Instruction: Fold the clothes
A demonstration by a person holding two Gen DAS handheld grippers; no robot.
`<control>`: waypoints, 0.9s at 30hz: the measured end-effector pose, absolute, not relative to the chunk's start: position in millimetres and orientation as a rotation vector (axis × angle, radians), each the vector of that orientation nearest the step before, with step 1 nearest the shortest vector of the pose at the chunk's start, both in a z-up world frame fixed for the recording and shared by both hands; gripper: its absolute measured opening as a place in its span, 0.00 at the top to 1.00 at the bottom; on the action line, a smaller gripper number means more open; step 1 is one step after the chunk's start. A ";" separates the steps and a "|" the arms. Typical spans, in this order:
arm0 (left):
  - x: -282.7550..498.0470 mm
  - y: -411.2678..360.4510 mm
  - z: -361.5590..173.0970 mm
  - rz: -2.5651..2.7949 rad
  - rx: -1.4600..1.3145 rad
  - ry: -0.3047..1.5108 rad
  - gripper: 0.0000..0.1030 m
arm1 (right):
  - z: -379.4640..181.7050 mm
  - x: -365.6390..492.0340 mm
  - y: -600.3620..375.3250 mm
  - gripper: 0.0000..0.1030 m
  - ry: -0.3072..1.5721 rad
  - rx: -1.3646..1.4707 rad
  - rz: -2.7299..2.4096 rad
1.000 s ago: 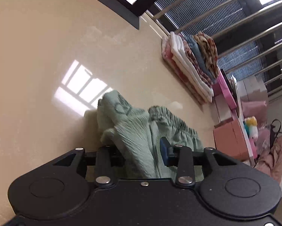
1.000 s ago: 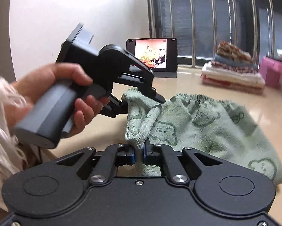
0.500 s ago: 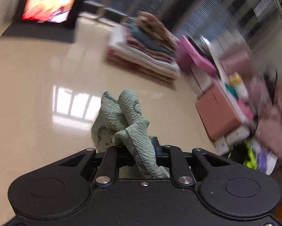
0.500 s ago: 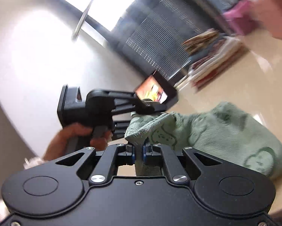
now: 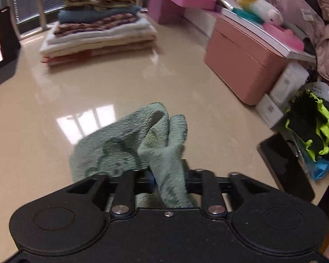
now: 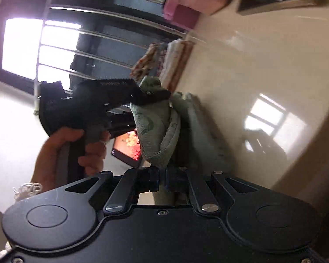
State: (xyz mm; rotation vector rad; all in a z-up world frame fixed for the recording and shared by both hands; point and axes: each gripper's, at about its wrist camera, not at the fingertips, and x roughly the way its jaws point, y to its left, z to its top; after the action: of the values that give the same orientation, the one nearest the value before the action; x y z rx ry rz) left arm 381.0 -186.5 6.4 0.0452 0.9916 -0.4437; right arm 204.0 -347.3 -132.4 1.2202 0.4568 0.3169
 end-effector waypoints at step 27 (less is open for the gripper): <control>386.8 -159.7 0.8 -0.495 0.115 0.713 0.57 | -50.1 232.0 -245.7 0.75 0.443 -0.090 0.216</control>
State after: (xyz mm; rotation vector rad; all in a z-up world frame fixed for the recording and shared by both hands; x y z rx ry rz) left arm 386.8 -159.7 0.8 0.1152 0.7127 -0.4948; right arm 232.0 -245.7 -50.1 -0.0896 0.4431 0.2158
